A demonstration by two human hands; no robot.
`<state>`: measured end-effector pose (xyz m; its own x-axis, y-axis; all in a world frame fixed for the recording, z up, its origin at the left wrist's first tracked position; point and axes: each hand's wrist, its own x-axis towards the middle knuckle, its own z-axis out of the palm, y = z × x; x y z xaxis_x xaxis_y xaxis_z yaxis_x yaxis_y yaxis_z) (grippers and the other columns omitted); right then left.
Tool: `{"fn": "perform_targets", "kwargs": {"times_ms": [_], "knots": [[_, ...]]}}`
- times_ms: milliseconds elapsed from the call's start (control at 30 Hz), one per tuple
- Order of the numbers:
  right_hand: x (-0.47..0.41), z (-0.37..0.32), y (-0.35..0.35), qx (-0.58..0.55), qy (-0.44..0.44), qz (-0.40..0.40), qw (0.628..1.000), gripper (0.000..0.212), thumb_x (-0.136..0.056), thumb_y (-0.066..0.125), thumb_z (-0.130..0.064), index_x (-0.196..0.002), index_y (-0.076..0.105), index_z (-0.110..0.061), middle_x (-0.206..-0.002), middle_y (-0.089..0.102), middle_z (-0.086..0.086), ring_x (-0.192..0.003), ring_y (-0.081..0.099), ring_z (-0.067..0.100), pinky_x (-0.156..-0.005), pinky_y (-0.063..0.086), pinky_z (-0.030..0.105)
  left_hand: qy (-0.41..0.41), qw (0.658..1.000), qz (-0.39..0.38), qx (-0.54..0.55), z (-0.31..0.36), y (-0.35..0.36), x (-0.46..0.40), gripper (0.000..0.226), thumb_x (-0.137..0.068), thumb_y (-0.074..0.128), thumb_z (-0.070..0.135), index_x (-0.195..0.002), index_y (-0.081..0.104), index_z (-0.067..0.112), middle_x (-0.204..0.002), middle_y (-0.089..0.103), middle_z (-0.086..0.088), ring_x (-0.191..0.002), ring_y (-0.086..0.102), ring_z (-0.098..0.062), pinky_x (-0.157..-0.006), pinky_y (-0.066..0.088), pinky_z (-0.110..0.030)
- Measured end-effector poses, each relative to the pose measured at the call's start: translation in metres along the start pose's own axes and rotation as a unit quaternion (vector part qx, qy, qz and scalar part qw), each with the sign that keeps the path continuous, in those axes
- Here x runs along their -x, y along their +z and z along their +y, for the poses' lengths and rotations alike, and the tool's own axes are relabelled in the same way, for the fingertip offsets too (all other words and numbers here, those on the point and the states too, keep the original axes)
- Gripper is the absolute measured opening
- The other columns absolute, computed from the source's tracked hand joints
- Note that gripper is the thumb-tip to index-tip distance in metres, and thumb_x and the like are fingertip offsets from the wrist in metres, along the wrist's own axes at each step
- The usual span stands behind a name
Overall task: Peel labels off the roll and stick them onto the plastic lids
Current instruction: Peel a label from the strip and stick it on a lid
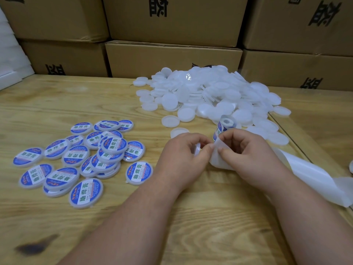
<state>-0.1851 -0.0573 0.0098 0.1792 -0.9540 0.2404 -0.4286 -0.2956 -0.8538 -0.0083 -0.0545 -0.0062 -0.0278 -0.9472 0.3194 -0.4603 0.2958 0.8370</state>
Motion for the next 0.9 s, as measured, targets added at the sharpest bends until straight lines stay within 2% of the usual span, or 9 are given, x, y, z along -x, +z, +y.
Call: {"fn": "perform_targets", "kwargs": {"times_ms": [133,167,267,333,433,500,633,733,900], "knots": [[0.0,-0.002,-0.001,0.022,0.008,0.002,1.0,0.022,-0.078,0.06,-0.024,-0.092,0.071,-0.037,-0.078,0.071,-0.012,-0.068,0.063,0.004,-0.059,0.049,0.016,-0.021,0.999,0.022,0.037,0.0,-0.001,0.0,0.01,-0.084,0.061,0.042,-0.081,0.07,0.038,-0.078,0.067,0.024,-0.072,0.059,0.001,-0.059,0.039,-0.011],[0.0,-0.002,-0.002,0.027,0.013,0.007,1.0,0.023,-0.075,0.059,-0.026,-0.092,0.071,-0.038,-0.077,0.07,-0.011,-0.067,0.062,0.004,-0.058,0.049,0.016,-0.034,0.997,0.032,0.058,0.001,-0.002,-0.001,0.011,-0.083,0.061,0.04,-0.078,0.069,0.036,-0.075,0.067,0.023,-0.069,0.061,0.0,-0.059,0.041,-0.013],[-0.001,0.0,-0.006,0.037,0.023,0.025,0.999,0.023,-0.078,0.06,-0.021,-0.09,0.069,-0.038,-0.073,0.066,-0.01,-0.061,0.056,0.003,-0.053,0.044,0.012,-0.09,0.987,0.071,0.109,0.002,-0.005,-0.002,0.011,-0.081,0.059,0.04,-0.078,0.068,0.034,-0.08,0.07,0.014,-0.075,0.071,-0.015,-0.069,0.058,-0.039],[-0.002,0.002,-0.009,0.048,0.033,0.035,0.998,0.026,-0.082,0.061,-0.015,-0.089,0.068,-0.038,-0.074,0.066,-0.005,-0.058,0.053,0.005,-0.05,0.042,0.012,-0.111,0.981,0.095,0.131,0.004,-0.008,-0.003,0.013,-0.08,0.056,0.041,-0.076,0.066,0.032,-0.08,0.07,0.006,-0.078,0.072,-0.022,-0.071,0.058,-0.044],[-0.002,0.003,-0.011,0.069,0.053,0.056,0.995,0.022,-0.083,0.062,-0.016,-0.091,0.068,-0.036,-0.075,0.065,-0.008,-0.058,0.054,0.0,-0.05,0.042,0.011,-0.14,0.972,0.107,0.157,0.007,-0.011,-0.002,0.018,-0.079,0.052,0.041,-0.075,0.064,0.028,-0.075,0.072,-0.003,-0.061,0.067,-0.011,-0.062,0.05,-0.036],[-0.001,0.003,-0.009,0.084,0.048,0.077,0.992,0.023,-0.084,0.064,-0.019,-0.1,0.067,-0.037,-0.083,0.066,-0.014,-0.071,0.059,-0.004,-0.059,0.042,0.013,-0.149,0.97,0.105,0.159,0.009,-0.013,-0.001,0.019,-0.08,0.052,0.039,-0.073,0.062,0.025,-0.077,0.073,-0.008,-0.057,0.065,-0.002,-0.06,0.047,-0.032],[0.001,-0.007,-0.001,0.138,-0.082,0.106,0.981,0.035,-0.086,0.071,-0.014,-0.112,0.062,-0.036,-0.105,0.06,-0.019,-0.101,0.056,0.0,-0.081,0.039,0.006,-0.144,0.973,0.099,0.15,0.007,-0.012,-0.001,0.022,-0.093,0.056,0.027,-0.072,0.061,0.023,-0.081,0.072,-0.013,-0.056,0.065,0.002,-0.05,0.045,-0.022],[0.002,-0.015,0.004,0.146,-0.173,0.098,0.969,0.041,-0.088,0.066,-0.01,-0.109,0.061,-0.045,-0.109,0.057,-0.02,-0.106,0.056,0.011,-0.087,0.038,0.009,-0.139,0.974,0.086,0.158,0.007,-0.012,0.0,0.023,-0.093,0.056,0.027,-0.07,0.06,0.023,-0.079,0.072,-0.014,-0.056,0.064,0.001,-0.044,0.042,-0.016],[0.003,-0.017,0.008,0.134,-0.194,0.104,0.966,0.031,-0.087,0.069,-0.011,-0.093,0.067,-0.042,-0.106,0.057,-0.022,-0.11,0.056,0.011,-0.091,0.04,0.014,-0.122,0.977,0.069,0.16,0.008,-0.013,0.001,0.022,-0.093,0.056,0.021,-0.072,0.06,0.019,-0.073,0.068,-0.011,-0.062,0.069,-0.002,-0.047,0.042,-0.014]]}}
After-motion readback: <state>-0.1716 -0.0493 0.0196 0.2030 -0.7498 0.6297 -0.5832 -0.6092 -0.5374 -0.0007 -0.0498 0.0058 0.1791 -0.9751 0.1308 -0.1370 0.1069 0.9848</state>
